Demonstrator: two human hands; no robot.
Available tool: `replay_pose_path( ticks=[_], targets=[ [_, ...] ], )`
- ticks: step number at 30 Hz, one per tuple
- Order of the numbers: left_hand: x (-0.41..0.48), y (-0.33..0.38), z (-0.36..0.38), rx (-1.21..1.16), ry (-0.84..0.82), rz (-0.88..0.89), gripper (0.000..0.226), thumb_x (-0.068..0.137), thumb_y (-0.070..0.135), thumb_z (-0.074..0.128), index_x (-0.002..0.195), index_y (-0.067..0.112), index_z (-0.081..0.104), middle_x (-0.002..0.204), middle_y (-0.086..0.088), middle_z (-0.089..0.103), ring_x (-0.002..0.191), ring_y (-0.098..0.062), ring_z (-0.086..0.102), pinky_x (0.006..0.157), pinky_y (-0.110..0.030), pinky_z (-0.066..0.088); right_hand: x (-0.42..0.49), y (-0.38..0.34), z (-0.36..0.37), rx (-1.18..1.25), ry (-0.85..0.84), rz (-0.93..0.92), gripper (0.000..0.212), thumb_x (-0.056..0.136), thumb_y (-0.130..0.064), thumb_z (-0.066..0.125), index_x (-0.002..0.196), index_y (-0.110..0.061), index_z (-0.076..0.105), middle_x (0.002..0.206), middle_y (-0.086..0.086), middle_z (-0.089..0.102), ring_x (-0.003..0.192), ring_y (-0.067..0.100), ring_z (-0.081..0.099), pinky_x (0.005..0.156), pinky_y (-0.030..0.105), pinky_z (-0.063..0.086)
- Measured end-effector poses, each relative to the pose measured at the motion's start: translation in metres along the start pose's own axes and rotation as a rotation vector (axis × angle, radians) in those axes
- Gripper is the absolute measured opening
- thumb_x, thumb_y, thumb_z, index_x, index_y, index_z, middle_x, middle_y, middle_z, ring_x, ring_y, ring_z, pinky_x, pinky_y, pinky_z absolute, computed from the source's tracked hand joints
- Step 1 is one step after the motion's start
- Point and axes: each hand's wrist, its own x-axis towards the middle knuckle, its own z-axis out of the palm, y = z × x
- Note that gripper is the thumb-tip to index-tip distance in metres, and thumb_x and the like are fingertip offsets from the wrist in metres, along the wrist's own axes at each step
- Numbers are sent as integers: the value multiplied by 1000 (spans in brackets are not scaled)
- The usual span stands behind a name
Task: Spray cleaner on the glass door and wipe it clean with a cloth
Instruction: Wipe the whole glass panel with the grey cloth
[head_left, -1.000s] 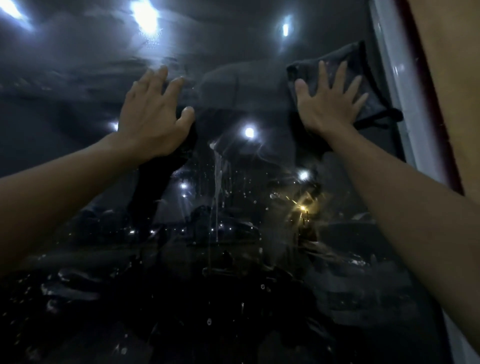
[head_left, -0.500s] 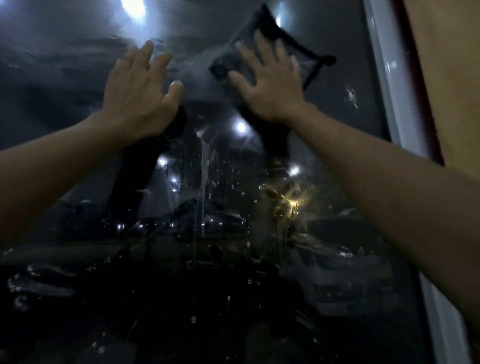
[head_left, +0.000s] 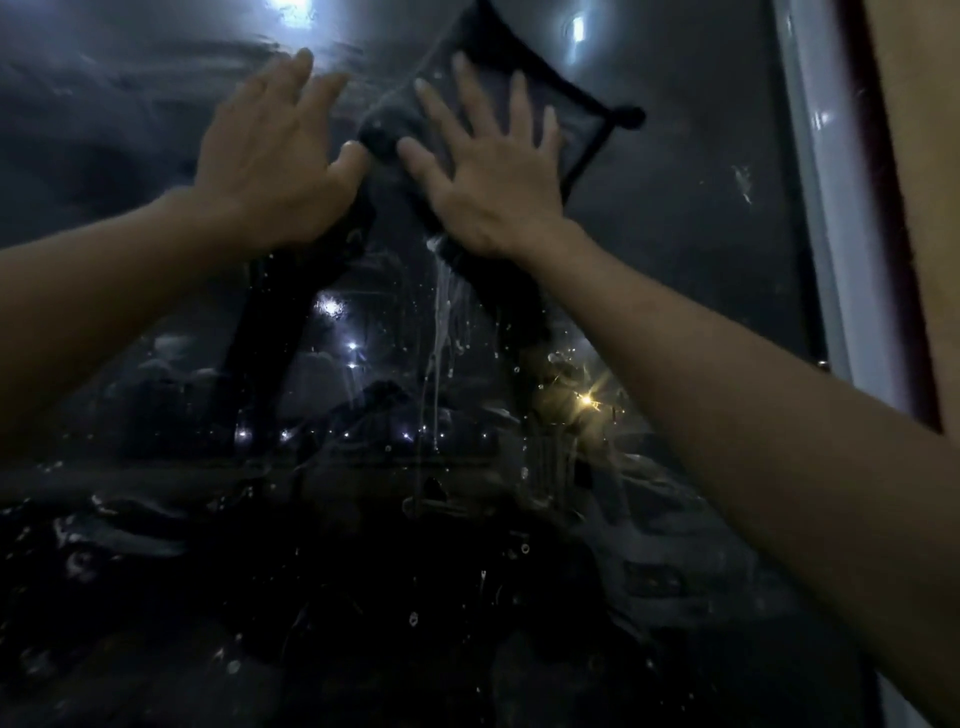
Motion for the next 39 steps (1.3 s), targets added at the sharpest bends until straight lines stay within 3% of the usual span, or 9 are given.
replay_pose_path(
  ticks=[5,13,17,20,25,28,30,35,39],
  targets=[
    [-4,-3,6,31,11,25,75,83,49,30,145,8,30,154,-21,22,142,-38,19,115,-46,16,7,36,-9,-41,-34,-172,64,92,-67,25,151,-44,16,164,-6,5,149,32,0,118,52,2],
    [-7,-5,9,52,16,35,72,81,46,31,144,9,33,154,-21,22,142,-39,19,116,-49,17,-27,158,-14,49,35,655,68,95,-66,21,155,-36,9,164,2,-3,149,34,-2,118,55,-1],
    [-9,-7,10,62,22,54,72,81,46,30,143,9,34,154,-19,25,141,-39,21,114,-49,19,-17,133,-14,100,34,734,72,93,-70,16,155,-33,5,164,3,-6,148,39,-6,116,60,-3],
    [-8,-9,12,56,32,53,73,80,48,29,143,10,34,154,-18,26,141,-38,22,114,-49,20,-3,85,-11,106,35,577,70,94,-69,16,155,-35,8,164,0,-5,148,39,-6,116,60,-4],
    [-10,-11,15,47,94,65,75,79,51,29,142,12,37,152,-18,30,139,-39,26,112,-50,23,-13,16,-1,12,-11,-75,61,96,-64,23,152,-43,14,164,-6,0,149,34,-4,117,54,-2],
    [-10,-11,16,54,118,69,73,79,51,31,140,12,39,151,-18,32,138,-39,29,110,-50,26,-8,46,-8,-11,-12,-162,64,91,-67,26,150,-45,20,163,-6,8,149,29,3,118,51,2],
    [-10,-12,16,62,121,76,73,79,51,31,140,12,40,150,-19,34,137,-40,31,109,-50,27,-7,79,-10,-35,13,-22,67,88,-68,26,150,-45,21,163,-5,9,149,30,6,118,52,4],
    [-9,-13,11,78,103,85,73,78,52,33,138,12,41,148,-19,36,135,-39,33,108,-50,30,-25,135,-9,70,76,655,67,94,-67,24,154,-38,13,164,3,0,149,35,0,117,57,-2],
    [-8,-10,4,79,76,82,72,75,51,37,136,14,44,147,-17,39,132,-39,36,104,-50,31,-4,106,-13,124,50,731,71,93,-69,18,155,-35,8,164,1,-5,147,41,-5,115,62,-5]
  ],
)
